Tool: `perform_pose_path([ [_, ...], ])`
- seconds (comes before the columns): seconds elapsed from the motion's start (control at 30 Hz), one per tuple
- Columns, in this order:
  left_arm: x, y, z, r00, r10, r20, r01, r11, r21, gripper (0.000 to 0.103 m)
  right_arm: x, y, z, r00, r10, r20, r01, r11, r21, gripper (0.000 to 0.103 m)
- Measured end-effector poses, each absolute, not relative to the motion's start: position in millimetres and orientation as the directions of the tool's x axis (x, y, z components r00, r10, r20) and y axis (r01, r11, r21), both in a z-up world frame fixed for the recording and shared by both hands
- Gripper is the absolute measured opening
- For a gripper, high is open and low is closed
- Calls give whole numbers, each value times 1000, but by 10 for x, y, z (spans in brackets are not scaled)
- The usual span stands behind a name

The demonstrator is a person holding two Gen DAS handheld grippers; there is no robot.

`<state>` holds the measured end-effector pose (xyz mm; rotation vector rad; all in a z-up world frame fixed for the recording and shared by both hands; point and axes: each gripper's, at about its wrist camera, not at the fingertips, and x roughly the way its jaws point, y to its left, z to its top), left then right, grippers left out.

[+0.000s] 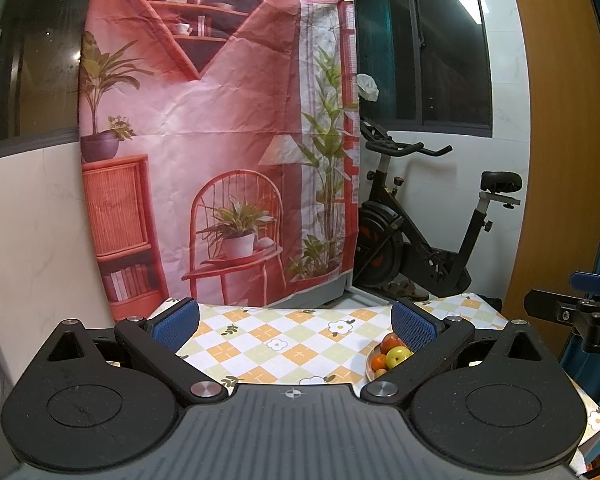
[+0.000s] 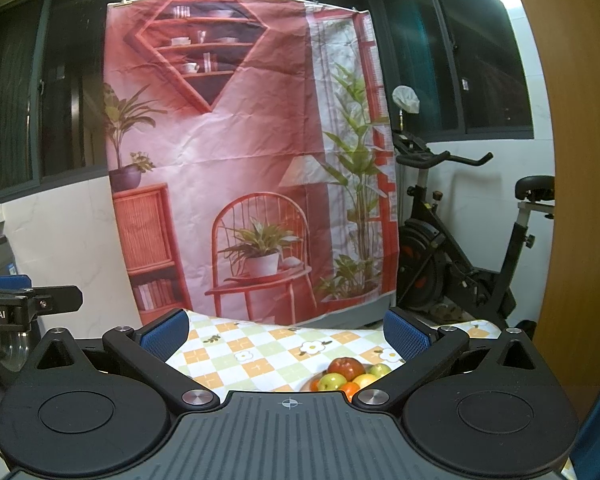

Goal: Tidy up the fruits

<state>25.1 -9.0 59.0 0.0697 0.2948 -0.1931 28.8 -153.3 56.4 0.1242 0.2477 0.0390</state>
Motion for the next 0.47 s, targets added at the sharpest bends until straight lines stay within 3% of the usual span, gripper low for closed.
perform_pose_path([
  [0.47,248,-84,596,939,-178,-295,197,980,33,103,293,-1531,571,969,54,-243,-24,992,127,103],
])
